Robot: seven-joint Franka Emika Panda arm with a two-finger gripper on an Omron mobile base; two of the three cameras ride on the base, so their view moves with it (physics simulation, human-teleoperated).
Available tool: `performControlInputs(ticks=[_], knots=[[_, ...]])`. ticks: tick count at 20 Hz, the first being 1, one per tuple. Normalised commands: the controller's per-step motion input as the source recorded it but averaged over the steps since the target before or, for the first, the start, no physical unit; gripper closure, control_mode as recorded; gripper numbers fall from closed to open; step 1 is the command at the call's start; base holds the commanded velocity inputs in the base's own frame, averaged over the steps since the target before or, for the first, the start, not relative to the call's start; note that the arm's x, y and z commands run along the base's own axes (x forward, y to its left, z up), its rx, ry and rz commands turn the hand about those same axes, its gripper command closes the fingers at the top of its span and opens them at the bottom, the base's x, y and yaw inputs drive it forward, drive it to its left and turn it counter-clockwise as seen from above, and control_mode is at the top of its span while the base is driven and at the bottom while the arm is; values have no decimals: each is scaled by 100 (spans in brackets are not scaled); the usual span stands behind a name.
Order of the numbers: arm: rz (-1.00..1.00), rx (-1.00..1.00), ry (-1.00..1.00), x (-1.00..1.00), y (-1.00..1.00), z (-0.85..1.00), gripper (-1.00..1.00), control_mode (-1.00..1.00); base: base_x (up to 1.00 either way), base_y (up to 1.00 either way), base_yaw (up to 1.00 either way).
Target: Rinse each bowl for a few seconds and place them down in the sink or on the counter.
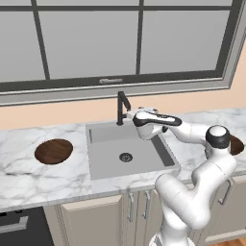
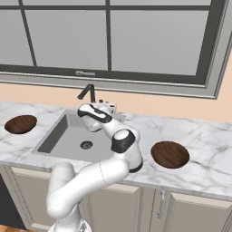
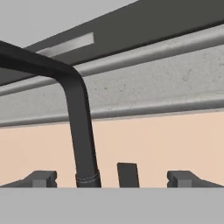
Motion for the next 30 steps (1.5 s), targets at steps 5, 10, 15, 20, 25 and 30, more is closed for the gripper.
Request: performControlInputs(ticks=[5, 10, 15, 20, 25, 30], knots=[[0, 0, 0, 36, 0, -19, -100, -100, 0, 0, 0], [0, 0, 0, 34, -1, -14, -100, -100, 0, 0, 0], [0, 0, 0, 37, 0, -12, -100, -100, 0, 0, 0], [0, 0, 0, 36, 0, -13, -100, -100, 0, 0, 0], [0, 0, 0, 20, -1, -14, 100, -100, 0, 0, 0], [-2, 4, 0, 0, -32, -3, 100, -100, 0, 0, 0]])
